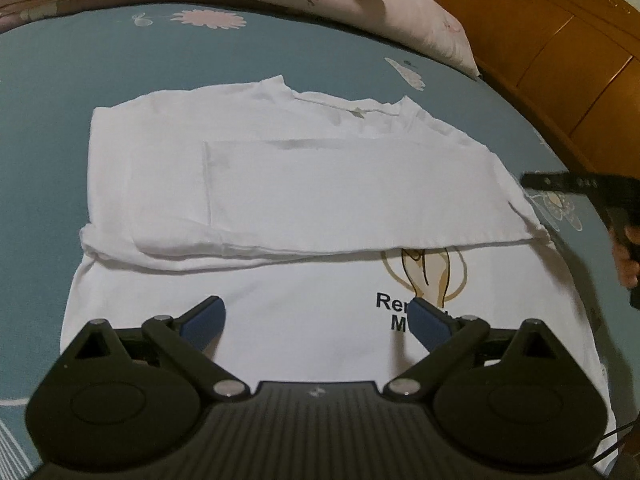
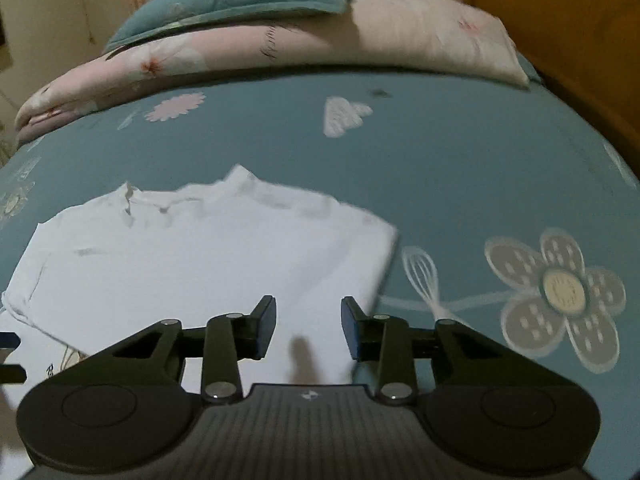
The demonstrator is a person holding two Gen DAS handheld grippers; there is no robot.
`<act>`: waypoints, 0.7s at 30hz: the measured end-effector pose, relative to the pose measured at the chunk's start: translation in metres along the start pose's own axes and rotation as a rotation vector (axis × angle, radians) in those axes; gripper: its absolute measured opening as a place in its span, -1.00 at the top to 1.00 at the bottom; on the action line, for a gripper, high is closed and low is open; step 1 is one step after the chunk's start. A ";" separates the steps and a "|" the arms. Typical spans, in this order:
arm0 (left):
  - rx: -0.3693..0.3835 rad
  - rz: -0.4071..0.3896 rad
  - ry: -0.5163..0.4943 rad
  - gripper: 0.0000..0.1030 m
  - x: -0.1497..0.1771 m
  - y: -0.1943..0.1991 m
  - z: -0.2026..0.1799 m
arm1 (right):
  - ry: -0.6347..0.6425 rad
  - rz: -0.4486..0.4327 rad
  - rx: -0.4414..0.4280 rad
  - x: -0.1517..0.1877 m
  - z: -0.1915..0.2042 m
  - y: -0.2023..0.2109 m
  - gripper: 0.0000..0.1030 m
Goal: Fold clothes
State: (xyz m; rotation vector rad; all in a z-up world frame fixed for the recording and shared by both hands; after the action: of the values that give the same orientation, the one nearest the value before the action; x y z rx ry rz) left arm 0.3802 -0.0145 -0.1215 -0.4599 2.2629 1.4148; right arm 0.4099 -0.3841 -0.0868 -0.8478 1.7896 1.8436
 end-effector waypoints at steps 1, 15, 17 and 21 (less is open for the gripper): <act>0.004 0.003 -0.001 -0.91 0.000 -0.001 0.000 | 0.003 0.004 -0.001 -0.004 0.001 -0.006 0.11; 0.221 -0.030 0.132 -0.99 -0.002 0.002 0.034 | -0.080 0.010 0.108 0.034 -0.011 0.052 -0.05; 0.215 -0.033 0.086 -0.99 0.001 0.003 0.030 | -0.052 -0.026 0.101 0.048 0.006 0.085 -0.12; 0.111 0.016 0.101 -0.98 0.008 0.024 0.014 | 0.008 -0.057 0.050 0.074 0.043 0.126 -0.19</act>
State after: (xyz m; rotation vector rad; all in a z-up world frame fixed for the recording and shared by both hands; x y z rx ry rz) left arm 0.3643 0.0080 -0.1135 -0.4877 2.4161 1.2919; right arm 0.2646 -0.3588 -0.0469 -0.8795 1.7898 1.7552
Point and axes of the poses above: each gripper's, at about its wrist camera, not at the fingertips, and y roughly against the way its jaws point, z to its left, x to its underside, the point moved 2 cm from there along -y, roughly the way its jaws point, and after that the axes turned 11 degrees about y, right-handed, at the moved point
